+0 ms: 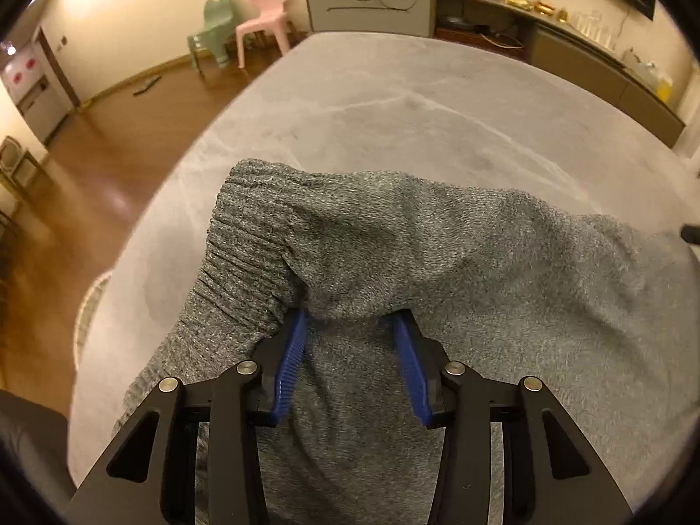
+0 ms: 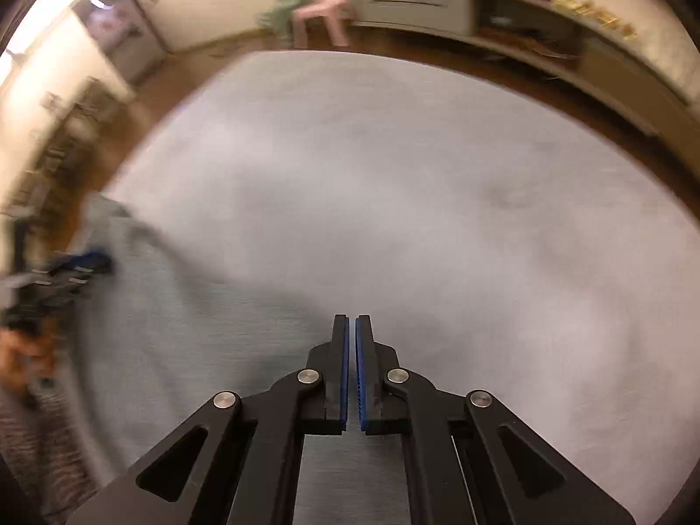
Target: Fold clothes
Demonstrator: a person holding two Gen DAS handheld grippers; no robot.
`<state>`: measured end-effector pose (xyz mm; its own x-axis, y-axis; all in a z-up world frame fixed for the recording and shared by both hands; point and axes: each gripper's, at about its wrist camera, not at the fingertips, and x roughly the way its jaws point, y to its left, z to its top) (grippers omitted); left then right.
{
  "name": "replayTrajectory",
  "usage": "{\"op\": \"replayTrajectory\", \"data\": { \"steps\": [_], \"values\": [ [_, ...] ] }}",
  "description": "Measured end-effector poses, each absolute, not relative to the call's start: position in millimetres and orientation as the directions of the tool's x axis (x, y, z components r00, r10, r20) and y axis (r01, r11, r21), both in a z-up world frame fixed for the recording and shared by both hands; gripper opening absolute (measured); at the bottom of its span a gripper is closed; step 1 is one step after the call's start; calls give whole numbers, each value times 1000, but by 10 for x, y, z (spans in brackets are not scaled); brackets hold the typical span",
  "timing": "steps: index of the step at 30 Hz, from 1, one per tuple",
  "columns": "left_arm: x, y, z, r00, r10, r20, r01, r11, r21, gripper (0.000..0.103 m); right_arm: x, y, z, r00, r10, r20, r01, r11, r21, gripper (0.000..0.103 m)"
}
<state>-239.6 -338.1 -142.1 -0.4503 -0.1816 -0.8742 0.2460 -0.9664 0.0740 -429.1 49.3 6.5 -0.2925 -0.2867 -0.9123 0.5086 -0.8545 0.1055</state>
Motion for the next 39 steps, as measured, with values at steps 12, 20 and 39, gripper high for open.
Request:
{"op": "replayTrajectory", "data": {
  "steps": [12, 20, 39],
  "values": [
    [-2950, -3391, -1526, -486, -144, -862, 238, -971, 28, 32, -3538, 425, -13, -251, -324, -912, 644, -759, 92, 17],
    [-2819, -3656, -1134, -556, -26, -831, 257, -956, -143, 36, -3607, 1157, 157, -433, -172, -885, 379, -925, -5, 27],
    [-2332, -2632, -1516, -461, -195, -866, -14, -974, 227, 40, -1737, 3242, -843, -421, -76, -904, 93, -995, 40, 52]
  ]
}}
